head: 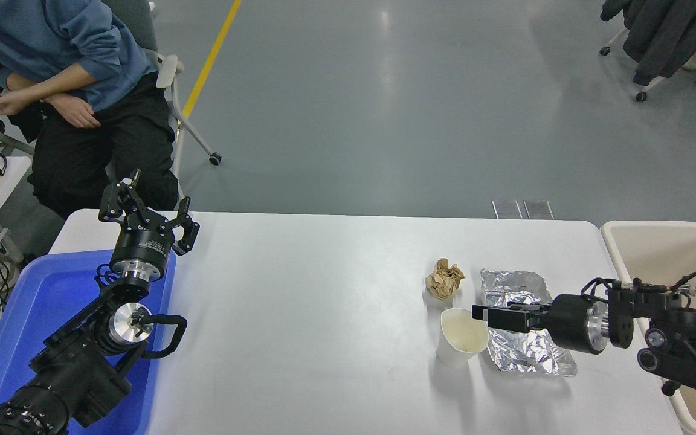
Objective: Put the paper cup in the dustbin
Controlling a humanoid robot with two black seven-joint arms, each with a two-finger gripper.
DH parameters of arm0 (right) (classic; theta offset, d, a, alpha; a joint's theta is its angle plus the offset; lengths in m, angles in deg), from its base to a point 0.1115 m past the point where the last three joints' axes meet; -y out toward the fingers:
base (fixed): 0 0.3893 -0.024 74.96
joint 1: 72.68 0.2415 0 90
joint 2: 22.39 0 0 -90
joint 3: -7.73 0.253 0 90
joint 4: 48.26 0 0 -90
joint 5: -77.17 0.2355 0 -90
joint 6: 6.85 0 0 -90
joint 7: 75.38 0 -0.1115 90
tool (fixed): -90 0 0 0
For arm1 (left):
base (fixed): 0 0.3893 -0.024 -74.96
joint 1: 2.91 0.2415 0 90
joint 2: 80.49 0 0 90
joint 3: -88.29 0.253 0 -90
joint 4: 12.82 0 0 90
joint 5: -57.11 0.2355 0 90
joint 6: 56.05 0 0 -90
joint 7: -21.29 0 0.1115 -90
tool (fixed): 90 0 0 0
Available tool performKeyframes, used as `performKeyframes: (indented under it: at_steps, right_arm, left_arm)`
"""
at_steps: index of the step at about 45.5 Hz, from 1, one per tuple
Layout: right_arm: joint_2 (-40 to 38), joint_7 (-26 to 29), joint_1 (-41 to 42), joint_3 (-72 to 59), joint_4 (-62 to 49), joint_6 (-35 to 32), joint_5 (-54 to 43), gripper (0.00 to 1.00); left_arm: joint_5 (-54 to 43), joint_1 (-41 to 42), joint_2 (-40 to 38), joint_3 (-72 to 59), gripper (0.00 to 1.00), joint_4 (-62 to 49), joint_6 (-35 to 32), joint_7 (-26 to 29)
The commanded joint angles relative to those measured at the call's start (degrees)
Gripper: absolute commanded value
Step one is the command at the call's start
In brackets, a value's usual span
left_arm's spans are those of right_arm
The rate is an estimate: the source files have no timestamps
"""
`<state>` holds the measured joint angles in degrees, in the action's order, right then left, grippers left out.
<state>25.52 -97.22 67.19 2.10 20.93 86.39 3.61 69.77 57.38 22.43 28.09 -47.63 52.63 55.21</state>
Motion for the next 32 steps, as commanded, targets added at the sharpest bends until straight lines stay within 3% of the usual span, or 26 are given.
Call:
performKeyframes:
  at_steps: [1, 24, 32]
  right_arm:
    - [0.35, -2.07, -2.05, -0.26, 0.42, 2.83, -2.2, 0.99]
    - [5.89, -2.77, -3.81, 0.79, -6.87, 3.27, -2.2, 0.99]
    - [7.21, -3.04, -4.6, 0.71, -8.19, 3.27, -2.2, 0.91]
  left_arm:
    - [0.0, 0.0, 0.09, 0.0, 1.0, 0.0, -0.04, 0.0]
    - [0.0, 0.0, 0.0, 0.0, 1.0, 0.0, -0.04, 0.0]
    - [0.0, 0.0, 0.0, 0.0, 1.0, 0.0, -0.04, 0.0]
